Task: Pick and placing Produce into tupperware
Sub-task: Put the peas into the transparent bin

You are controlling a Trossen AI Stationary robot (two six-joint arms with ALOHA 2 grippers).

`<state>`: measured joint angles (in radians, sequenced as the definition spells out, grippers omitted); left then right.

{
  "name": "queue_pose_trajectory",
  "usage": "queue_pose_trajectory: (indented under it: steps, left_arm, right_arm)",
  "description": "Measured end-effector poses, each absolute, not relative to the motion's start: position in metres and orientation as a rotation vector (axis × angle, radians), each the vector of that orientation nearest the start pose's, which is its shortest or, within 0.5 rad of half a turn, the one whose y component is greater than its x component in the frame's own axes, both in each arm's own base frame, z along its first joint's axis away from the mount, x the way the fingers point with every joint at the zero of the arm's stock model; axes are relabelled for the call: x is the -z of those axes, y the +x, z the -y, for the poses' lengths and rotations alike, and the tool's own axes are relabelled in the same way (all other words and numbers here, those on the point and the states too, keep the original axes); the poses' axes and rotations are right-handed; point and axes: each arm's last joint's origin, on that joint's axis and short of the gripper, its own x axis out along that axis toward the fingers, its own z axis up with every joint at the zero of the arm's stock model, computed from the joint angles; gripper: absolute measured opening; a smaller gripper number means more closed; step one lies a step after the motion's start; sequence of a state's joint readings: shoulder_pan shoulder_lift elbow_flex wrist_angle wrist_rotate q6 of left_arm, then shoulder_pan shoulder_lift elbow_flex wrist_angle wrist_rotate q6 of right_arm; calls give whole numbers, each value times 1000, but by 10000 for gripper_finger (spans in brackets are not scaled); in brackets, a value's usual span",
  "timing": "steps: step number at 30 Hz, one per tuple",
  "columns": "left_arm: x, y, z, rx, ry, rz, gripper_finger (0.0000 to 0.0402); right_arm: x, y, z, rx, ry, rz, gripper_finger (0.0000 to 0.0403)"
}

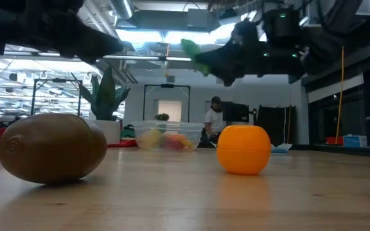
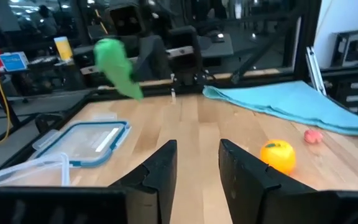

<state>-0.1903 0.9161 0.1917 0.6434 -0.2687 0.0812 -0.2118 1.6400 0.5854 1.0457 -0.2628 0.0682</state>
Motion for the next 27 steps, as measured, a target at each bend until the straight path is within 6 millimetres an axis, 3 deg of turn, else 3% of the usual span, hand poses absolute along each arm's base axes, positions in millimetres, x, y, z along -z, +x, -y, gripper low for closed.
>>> queue_pose_trajectory:
  steps: [8, 17, 27]
  left_arm:
    - [-199, 178, 17, -131, 49, 35, 118]
    - [-199, 181, 10, -173, 18, 48, 106]
    - [-183, 204, 4, -143, -5, 99, 108]
  right_arm:
    - [-183, 292, 35, -111, -53, 104, 124]
    - [-184, 294, 29, -103, -50, 109, 124]
    - [-189, 330, 29, -117, -78, 133, 124]
